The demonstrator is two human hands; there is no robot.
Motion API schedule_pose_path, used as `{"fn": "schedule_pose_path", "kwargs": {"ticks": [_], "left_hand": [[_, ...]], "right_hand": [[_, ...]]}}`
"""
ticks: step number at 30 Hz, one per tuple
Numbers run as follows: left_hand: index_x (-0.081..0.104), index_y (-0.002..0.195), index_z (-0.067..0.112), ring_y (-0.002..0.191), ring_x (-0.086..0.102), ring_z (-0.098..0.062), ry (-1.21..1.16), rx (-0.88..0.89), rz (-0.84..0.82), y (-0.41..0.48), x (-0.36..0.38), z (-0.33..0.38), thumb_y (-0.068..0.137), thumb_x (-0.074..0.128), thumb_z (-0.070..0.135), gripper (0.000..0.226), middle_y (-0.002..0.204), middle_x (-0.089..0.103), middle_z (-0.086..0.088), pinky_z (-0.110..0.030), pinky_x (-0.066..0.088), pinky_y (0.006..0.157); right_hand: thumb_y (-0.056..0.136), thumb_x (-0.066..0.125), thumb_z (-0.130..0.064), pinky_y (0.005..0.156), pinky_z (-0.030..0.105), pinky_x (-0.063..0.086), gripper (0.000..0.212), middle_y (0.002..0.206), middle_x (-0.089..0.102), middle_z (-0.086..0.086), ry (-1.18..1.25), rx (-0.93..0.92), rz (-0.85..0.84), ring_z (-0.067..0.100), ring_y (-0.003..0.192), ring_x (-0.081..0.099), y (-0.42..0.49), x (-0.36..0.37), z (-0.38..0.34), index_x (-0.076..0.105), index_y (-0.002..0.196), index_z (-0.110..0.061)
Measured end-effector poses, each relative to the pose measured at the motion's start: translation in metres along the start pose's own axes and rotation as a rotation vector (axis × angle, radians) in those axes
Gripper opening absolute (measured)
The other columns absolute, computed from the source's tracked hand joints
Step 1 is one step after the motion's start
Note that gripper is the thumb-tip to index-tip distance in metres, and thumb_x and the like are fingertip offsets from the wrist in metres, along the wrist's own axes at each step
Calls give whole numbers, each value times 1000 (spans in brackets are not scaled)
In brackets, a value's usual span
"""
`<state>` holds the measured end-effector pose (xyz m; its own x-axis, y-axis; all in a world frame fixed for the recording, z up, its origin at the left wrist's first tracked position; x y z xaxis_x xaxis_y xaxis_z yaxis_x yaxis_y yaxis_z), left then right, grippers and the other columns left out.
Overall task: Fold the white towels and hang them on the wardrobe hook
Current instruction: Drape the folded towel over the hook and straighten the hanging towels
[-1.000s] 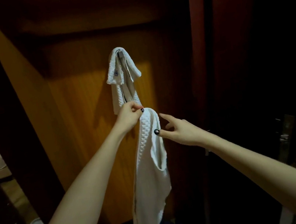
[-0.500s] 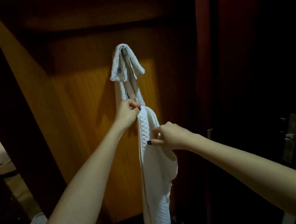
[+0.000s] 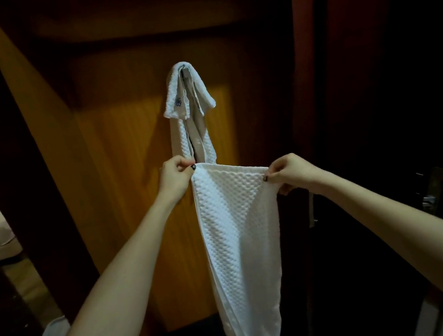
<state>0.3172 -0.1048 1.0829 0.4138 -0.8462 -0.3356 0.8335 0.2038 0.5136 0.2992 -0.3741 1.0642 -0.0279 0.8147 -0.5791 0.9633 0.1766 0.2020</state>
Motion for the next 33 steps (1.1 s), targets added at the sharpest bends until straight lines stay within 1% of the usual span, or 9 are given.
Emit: {"fn": "schedule_pose_path", "kwargs": {"ticks": [3, 7, 12, 17, 20, 22, 25, 28, 33], "left_hand": [[59, 85, 8, 79, 59, -13, -13, 36, 12, -2, -3, 3, 89, 59, -3, 11, 88, 66, -8, -15, 47, 65], [60, 84, 10, 75, 57, -12, -35, 67, -10, -4, -3, 12, 88, 61, -1, 12, 76, 61, 2, -17, 43, 64], [62, 84, 9, 72, 58, -3, -90, 138, -71, -17, 13, 37, 88, 63, -1, 11, 76, 62, 6, -11, 44, 65], [65, 89, 3, 64, 57, -5, -160, 117, -149, -21, 10, 44, 87, 63, -2, 6, 72, 62, 1, -17, 45, 61], [65, 91, 2, 57, 57, 7, -143, 117, -131, -21, -1, 44, 87, 63, -3, 6, 70, 60, 3, -9, 44, 58], [64, 93, 0, 54, 56, 10, -135, 82, -102, -18, -10, 37, 88, 62, -3, 7, 69, 59, 3, -6, 43, 56], [63, 98, -2, 52, 57, 8, -159, 12, -84, -16, -17, 25, 89, 60, -4, 9, 71, 59, 0, -8, 45, 57], [65, 99, -5, 52, 57, 6, -242, 5, -105, -21, -11, 28, 88, 61, -4, 12, 67, 62, 3, -10, 44, 55], [70, 81, 16, 67, 66, -5, -439, 45, -211, -35, 15, 55, 87, 66, 2, 15, 70, 71, 4, -18, 53, 62]], "right_hand": [[84, 72, -7, 67, 25, 57, 18, 82, 63, 12, 223, -39, -134, 18, 72, 63, -9, 5, -13, 64, 98, 2], [82, 72, 1, 81, 24, 54, 32, 86, 72, 4, 56, -222, -281, 11, 80, 69, -21, 13, -44, 61, 111, -6], [82, 76, -22, 54, 16, 41, 19, 58, 60, -9, -232, -502, -105, 1, 52, 54, -32, 24, -91, 66, 78, -7], [87, 71, -20, 80, 20, 42, 15, 93, 57, -3, -296, -760, -57, 10, 95, 51, -48, 30, -120, 63, 85, -7], [91, 66, -13, 76, 21, 48, 11, 87, 62, -2, -233, -763, -127, 6, 88, 59, -54, 27, -123, 59, 86, -6], [91, 62, -9, 65, 10, 39, 21, 68, 51, -13, -293, -783, -115, 1, 66, 53, -56, 22, -126, 49, 80, -20], [93, 58, -12, 72, 15, 31, 37, 69, 44, -10, -495, -831, -6, 5, 64, 40, -56, 15, -129, 36, 78, -37], [95, 57, -19, 77, 29, 35, 8, 80, 55, 7, -557, -830, 54, 13, 73, 45, -51, 15, -127, 55, 88, -16], [95, 60, -25, 72, 42, 43, 16, 71, 56, 3, -558, -800, 79, 21, 72, 52, -40, 26, -131, 57, 91, -11]]}}
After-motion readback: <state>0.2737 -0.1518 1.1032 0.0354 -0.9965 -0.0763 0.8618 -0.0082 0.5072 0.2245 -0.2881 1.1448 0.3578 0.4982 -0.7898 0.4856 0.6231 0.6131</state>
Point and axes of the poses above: each hand's wrist, its own y-axis towards the middle knuckle, its own x-axis out of the palm, z = x × y, the point moved 7 cm from there along y, towards the middle knuckle
